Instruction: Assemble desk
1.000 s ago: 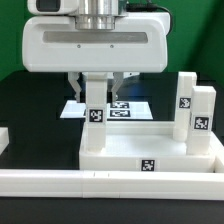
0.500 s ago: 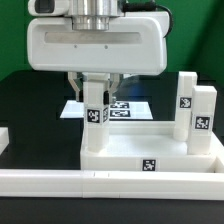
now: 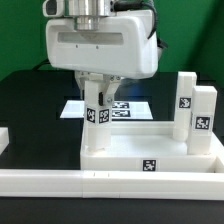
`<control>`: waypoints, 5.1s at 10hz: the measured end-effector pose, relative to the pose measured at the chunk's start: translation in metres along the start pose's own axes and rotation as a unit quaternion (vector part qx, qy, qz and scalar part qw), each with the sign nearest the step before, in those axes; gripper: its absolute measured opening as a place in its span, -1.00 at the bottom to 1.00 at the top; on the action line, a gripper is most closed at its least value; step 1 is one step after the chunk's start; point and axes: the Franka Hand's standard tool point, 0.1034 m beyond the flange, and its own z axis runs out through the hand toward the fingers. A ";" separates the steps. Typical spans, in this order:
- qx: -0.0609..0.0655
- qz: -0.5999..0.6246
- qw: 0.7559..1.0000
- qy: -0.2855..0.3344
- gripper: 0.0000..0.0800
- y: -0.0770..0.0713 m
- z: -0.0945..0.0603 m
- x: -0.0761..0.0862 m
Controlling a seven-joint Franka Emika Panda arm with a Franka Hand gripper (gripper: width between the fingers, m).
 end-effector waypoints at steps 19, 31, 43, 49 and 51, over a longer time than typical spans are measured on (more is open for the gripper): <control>-0.002 -0.426 0.904 0.003 0.62 -0.003 -0.001 0.001; -0.012 -0.594 0.804 0.003 -0.28 -0.003 -0.001 0.000; 0.001 -0.216 0.976 0.000 -0.28 0.001 0.001 0.001; 0.000 0.028 1.000 -0.013 -0.27 0.000 0.001 -0.004; -0.003 0.086 0.996 -0.016 -0.27 -0.001 0.001 -0.006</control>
Offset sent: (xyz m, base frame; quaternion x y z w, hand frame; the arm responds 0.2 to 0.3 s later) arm 0.0000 0.0000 0.0000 0.0000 0.0000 0.1296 0.9916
